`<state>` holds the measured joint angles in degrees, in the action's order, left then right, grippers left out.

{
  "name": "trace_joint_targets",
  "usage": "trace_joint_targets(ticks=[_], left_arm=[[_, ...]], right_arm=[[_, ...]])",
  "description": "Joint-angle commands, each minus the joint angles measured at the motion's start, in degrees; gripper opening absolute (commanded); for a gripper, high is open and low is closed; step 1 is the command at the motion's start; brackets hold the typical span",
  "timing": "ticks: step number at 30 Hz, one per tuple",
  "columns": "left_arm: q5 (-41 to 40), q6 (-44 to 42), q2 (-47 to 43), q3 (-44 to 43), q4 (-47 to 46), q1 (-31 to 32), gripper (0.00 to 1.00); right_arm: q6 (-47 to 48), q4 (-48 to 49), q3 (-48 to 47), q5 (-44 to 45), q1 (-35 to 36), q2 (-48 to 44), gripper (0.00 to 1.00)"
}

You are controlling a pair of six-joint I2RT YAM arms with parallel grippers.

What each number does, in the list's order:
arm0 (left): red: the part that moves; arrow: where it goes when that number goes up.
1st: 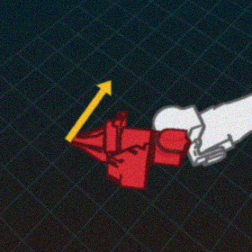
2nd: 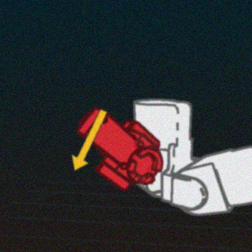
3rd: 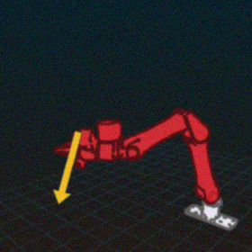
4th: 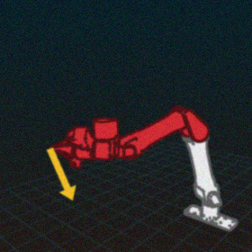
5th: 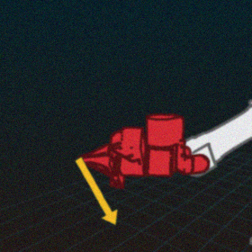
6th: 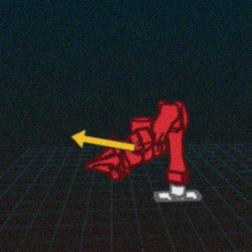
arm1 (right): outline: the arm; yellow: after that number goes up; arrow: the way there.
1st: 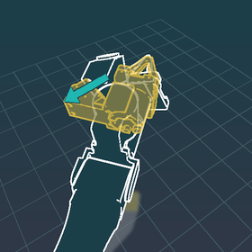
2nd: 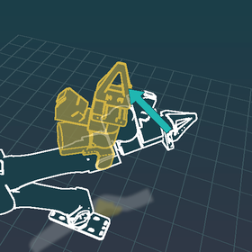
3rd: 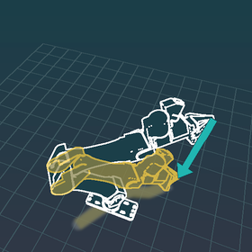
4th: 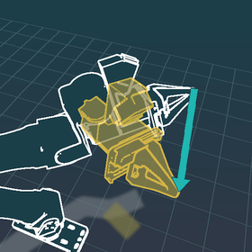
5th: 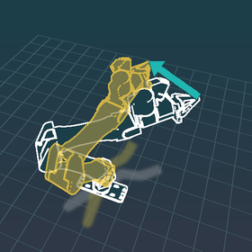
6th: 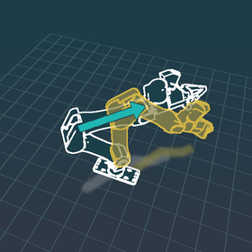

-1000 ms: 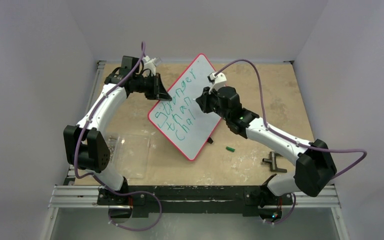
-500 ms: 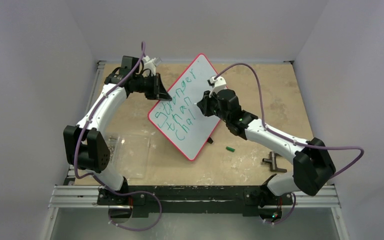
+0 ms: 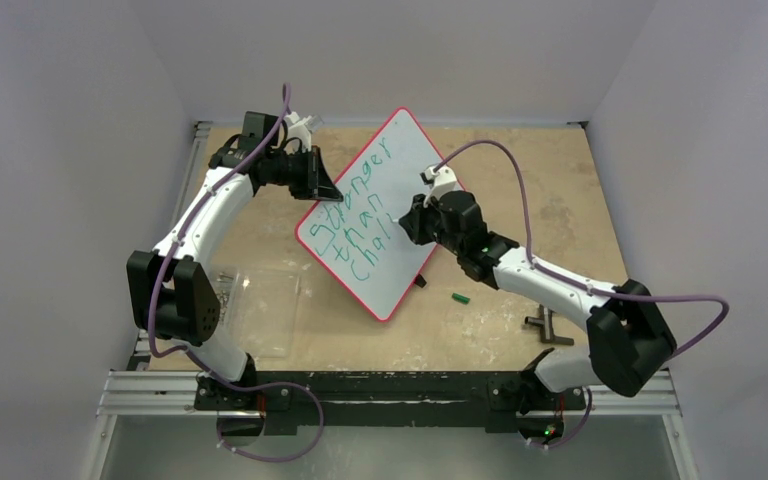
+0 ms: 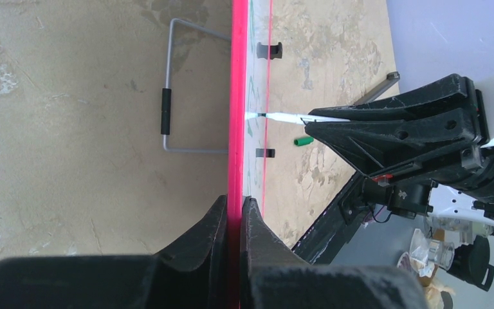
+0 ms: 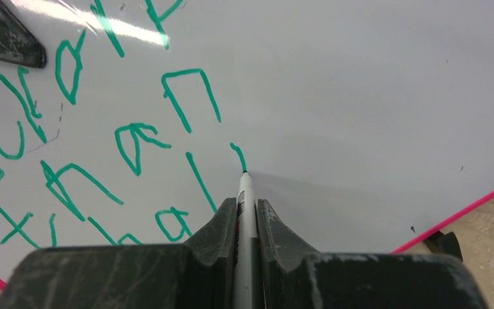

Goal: Write a sentence on the whiteboard

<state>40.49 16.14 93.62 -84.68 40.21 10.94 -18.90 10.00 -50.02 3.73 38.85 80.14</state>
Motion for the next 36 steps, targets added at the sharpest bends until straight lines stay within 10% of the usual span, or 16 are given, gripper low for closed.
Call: trace_joint_targets(ticks=[1,36], left_arm=[[-6.30,-1.20,-1.91,-0.92,-1.16,-0.74,0.00],[-5.68,-0.76,-2.25,-0.92,-1.37,-0.73,0.00]], right_arm=[[-1.27,-0.81,4.29,-2.71,0.25,-2.27,0.00],[-0.07,-1.27,-2.45,-1.28,-4.54,-1.39,0.00]])
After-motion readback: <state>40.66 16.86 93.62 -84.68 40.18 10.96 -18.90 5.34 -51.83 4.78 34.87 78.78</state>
